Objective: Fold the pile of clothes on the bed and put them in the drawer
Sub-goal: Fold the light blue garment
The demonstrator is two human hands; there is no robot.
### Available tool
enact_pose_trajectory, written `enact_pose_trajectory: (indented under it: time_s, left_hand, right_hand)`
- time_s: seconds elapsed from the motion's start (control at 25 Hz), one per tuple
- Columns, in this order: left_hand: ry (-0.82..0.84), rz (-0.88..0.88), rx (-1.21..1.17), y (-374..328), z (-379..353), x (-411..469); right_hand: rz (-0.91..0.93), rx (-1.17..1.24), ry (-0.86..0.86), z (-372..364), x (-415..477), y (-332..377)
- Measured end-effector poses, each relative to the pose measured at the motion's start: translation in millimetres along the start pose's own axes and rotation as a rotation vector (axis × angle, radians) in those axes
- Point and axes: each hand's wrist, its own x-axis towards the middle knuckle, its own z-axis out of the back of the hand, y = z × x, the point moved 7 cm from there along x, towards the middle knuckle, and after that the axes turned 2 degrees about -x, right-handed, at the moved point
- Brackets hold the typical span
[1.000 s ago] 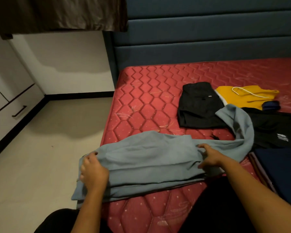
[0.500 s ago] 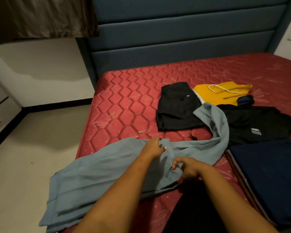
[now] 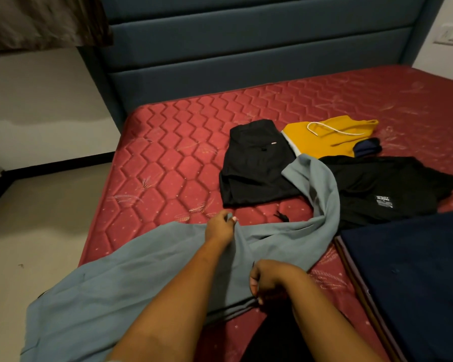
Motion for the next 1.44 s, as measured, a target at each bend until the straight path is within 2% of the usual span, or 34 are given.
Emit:
enact_pose_trajectory:
  time_s: [0.12,0.2,0.28,0.36,0.4,0.48,0.52,0.56,0.6,0.68,0.72,0.8,0.92,1.04,1.16,1.24,1.28,1.32,1.44]
  left_hand:
    - [-0.052,0.083,-0.227,5.0,-8.1,-4.1]
    - [-0.047,0.167,-0.343,9.7,-14.9,-6.1]
    - [-0.018,0.19,-0.367,10.4,-17.8,-7.4]
    - [0.051,0.168,-0.208,6.5,-18.6,-12.5]
    - [0.051,0.116,-0.008,1.6,-16.7,-15.3]
    - [-0.01,-0.078,0.383,-19.0,-14.2,-22.2]
    - [-0.031,-0.214,0.484,-35.1,-17.2,-27.5]
    - [-0.006,-0.329,0.54,-48.5,-25.9,-31.4]
    - [0.037,-0.409,0.572,-58.6,-35.3,-34.6]
    - [0.127,-0.452,0.583,-69.3,-52.9,-36.7]
    - [0.154,-0.448,0.575,-72.9,-60.3,-35.7]
    - [0.219,-0.447,0.552,-80.4,-76.6,-30.8]
    - [0.31,-0.39,0.492,-85.3,-92.5,-17.8]
    - [0.341,-0.258,0.338,-83.7,-98.5,-2.8]
    - [0.171,-0.166,0.062,-84.4,-82.2,16.8]
    - [-0.005,-0.075,-0.057,-74.7,-67.5,31.2]
    - [-0.035,-0.062,-0.102,-71.9,-66.2,33.3]
    - [-0.004,-0.088,-0.133,-73.8,-70.7,31.2]
    - [0.195,-0.249,-0.094,-84.3,-100.9,9.5]
  right_hand:
    - [-0.027,0.171,0.088,-3.8,-6.7,4.0]
    - [0.001,0.199,0.119,-6.0,-13.4,9.5]
    - [0.041,0.247,0.104,-3.3,-22.9,13.8]
    - [0.064,0.369,0.036,3.9,-23.8,9.7]
    - [0.066,0.45,-0.122,16.7,-22.4,2.8]
    - [-0.049,0.636,-0.715,57.7,-34.6,-29.2]
    - [-0.169,0.712,-1.034,72.9,-53.0,-48.5]
    - [-0.307,0.755,-1.262,78.5,-69.9,-65.7]
    - [-0.443,0.806,-1.379,78.1,-80.1,-81.2]
    - [-0.621,1.087,-1.356,67.1,-78.9,-106.3]
    - [-0.64,1.236,-1.304,60.3,-70.4,-114.2]
    - [-0.582,1.387,-1.216,54.7,-51.9,-122.8]
    - [-0.544,1.488,-1.207,55.0,-36.3,-131.9]
    - [-0.606,1.415,-1.155,56.7,-26.1,-139.9]
    - [-0.511,1.519,-1.2,61.7,-14.8,-150.6]
    - [-0.425,1.634,-1.33,64.6,-15.1,-156.2]
    - [-0.372,1.686,-1.383,66.9,-15.3,-158.7]
    - [-0.315,1.75,-1.396,69.5,-15.4,-158.0]
    - [-0.153,1.97,-1.228,73.8,-0.3,-149.9]
